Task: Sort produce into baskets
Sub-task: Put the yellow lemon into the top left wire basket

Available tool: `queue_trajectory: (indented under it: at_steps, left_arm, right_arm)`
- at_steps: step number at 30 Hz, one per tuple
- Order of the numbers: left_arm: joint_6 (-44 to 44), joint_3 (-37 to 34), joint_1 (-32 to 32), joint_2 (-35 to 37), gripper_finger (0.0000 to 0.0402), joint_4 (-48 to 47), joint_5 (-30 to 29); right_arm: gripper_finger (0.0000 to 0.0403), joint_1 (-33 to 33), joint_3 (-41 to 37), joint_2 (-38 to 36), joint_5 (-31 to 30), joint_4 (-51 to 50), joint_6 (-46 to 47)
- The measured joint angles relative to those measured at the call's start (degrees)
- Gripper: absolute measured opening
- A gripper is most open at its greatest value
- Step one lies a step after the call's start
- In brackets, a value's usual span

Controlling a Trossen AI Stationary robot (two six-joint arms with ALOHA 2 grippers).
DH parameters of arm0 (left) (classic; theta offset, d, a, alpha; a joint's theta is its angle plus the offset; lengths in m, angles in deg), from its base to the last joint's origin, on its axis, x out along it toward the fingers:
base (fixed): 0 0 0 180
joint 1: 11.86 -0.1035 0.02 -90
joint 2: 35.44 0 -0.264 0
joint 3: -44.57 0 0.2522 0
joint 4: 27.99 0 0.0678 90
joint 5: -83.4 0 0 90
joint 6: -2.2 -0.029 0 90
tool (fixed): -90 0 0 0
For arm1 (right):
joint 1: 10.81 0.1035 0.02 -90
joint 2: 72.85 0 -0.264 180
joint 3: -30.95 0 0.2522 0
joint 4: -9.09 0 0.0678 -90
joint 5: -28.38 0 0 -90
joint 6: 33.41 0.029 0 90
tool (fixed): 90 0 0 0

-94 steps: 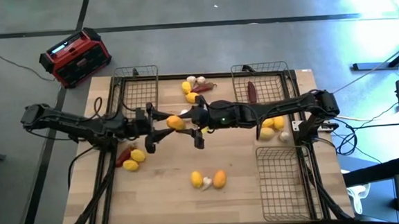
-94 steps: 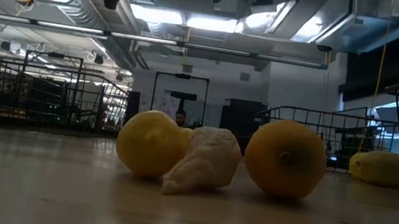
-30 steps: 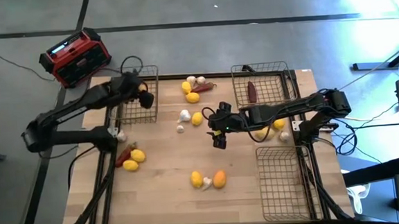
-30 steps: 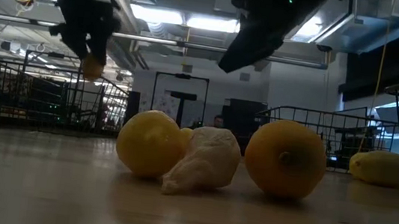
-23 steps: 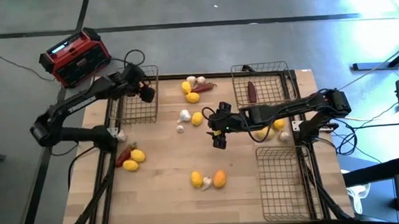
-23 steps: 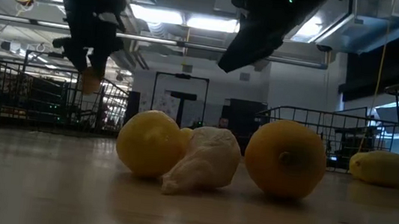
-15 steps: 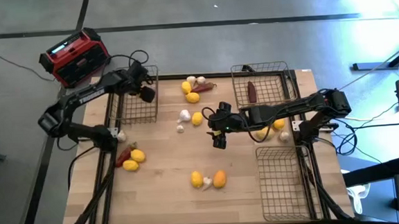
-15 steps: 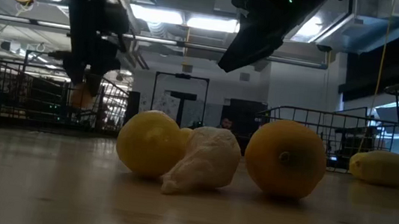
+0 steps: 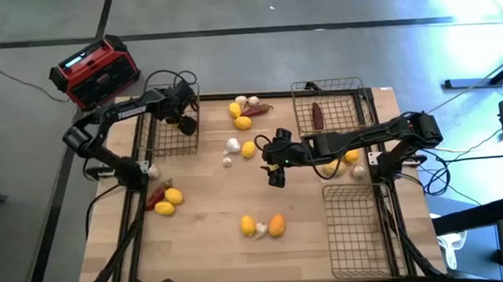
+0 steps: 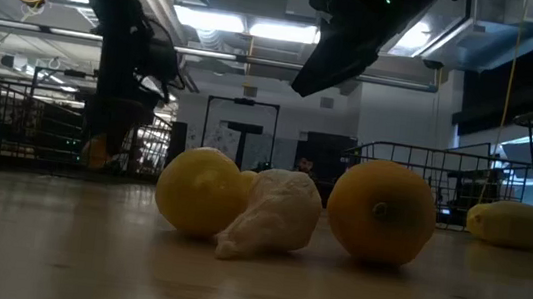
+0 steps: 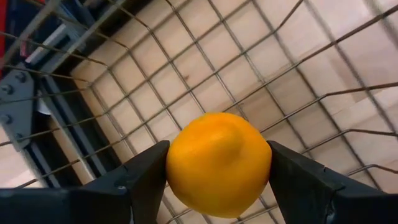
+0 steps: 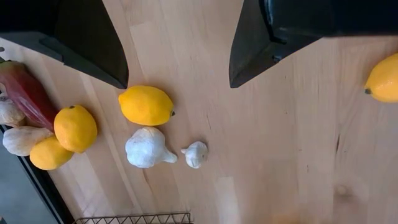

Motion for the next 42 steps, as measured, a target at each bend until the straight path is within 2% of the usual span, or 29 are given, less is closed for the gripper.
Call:
queue_trajectory:
  at_steps: [15,21,29,32,39,42]
  left_arm:
    - [0.10,0.00,-2.01,-2.28,0.0249,-1.64,1.06]
    - [-3.78,0.00,-2.19,-2.31,0.0249,-0.68,1.79]
    - [-1.42,-0.19,-2.14,-2.44,0.0250,1.44,1.57]
    - [-1.12,-0.17,-2.14,-2.43,0.0263,0.98,1.57]
    - [-1.01,-0.15,-2.14,-2.42,0.0332,-0.81,1.33]
    - [-1.47,-0.15,-2.14,-2.19,0.0349,-1.45,1.34]
  right_arm:
    - [0.0275,0.00,0.00,-0.02,0.00,-0.04,0.34]
    - [0.0275,0.00,0.00,-0.02,0.02,-0.04,0.39]
    - [0.0275,0.00,0.00,-0.02,0.02,-0.04,0.46]
    - [0.0275,0.00,0.00,-0.02,0.06,-0.04,0.47]
    - [0.0275,0.01,0.00,-0.02,0.10,-0.04,0.47]
    - [0.0275,0.01,0.00,-0.02,0.09,-0.04,0.45]
